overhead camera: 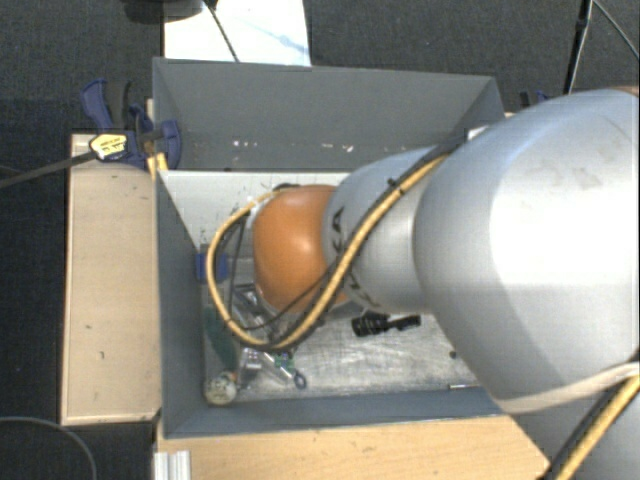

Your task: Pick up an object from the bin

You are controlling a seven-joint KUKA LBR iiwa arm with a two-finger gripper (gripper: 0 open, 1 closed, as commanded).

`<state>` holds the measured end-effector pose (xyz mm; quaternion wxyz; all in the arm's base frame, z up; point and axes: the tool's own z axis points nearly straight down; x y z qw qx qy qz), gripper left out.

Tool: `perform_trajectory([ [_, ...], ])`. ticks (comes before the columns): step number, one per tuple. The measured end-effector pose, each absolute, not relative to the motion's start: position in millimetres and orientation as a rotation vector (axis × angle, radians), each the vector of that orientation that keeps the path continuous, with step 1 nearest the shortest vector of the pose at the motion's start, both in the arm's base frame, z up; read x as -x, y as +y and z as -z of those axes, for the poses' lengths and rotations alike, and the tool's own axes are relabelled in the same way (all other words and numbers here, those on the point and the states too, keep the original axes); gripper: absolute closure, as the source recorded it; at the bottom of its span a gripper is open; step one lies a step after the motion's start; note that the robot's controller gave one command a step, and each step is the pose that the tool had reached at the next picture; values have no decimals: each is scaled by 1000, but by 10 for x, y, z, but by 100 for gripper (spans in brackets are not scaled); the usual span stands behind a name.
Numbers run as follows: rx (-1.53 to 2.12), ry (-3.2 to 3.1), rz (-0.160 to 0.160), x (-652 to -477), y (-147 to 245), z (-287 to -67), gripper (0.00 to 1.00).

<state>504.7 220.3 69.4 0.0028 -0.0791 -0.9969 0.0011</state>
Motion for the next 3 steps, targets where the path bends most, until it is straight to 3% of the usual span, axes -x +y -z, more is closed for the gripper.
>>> perform_trajectory([
  [1,-34,-3145,3,-4998,2331,-846,0],
  [2,-17,-3145,-3,-5005,2303,-841,100],
  [3,-36,-3150,6,-5017,2261,-2321,100],
])
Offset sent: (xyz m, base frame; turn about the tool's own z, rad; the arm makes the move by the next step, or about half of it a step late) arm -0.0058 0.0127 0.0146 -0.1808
